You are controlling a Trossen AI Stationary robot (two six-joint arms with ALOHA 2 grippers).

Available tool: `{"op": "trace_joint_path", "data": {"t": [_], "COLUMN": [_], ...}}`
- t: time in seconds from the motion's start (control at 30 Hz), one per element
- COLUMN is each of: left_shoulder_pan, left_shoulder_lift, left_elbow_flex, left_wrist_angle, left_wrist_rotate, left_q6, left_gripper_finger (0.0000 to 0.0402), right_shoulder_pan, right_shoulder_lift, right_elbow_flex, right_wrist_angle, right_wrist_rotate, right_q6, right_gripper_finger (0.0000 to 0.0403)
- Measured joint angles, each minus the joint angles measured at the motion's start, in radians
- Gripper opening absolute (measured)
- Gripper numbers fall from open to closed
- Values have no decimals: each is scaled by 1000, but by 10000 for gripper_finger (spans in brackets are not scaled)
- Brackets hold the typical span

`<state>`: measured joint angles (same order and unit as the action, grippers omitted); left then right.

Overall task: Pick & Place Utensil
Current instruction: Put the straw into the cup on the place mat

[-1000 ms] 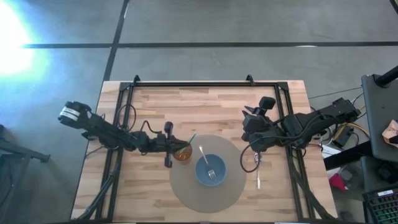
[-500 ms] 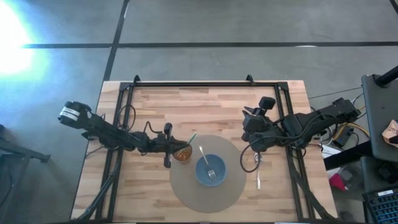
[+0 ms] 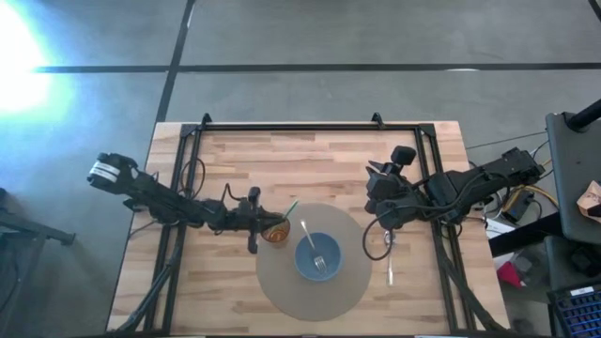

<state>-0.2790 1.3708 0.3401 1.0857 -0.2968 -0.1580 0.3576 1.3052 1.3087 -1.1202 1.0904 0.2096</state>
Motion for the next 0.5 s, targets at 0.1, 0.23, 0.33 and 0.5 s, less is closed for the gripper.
{"op": "trace_joint_path", "data": {"t": [0.1,0.23,0.33,0.5], "left_shoulder_pan": [0,0,0,0], "left_shoulder_lift": [-1,-1,-1,-1], "left_elbow_flex": [0,0,0,0], "left_wrist_angle": [-3,-5,-6,-9], "left_wrist_rotate": [9,15,16,17], "left_q6": [-3,-4,-4,0], "left_gripper_finger": [0,0,0,0], "right_shoulder_pan": [0,0,0,0], "right_shoulder_lift": [0,0,0,0], "right_elbow_flex": [0,0,0,0], "right_wrist_angle": [0,0,0,0], "right_wrist_rotate": [0,0,0,0], "right_q6": [0,0,0,0], "right_gripper_finger": [68,68,68,68]}}
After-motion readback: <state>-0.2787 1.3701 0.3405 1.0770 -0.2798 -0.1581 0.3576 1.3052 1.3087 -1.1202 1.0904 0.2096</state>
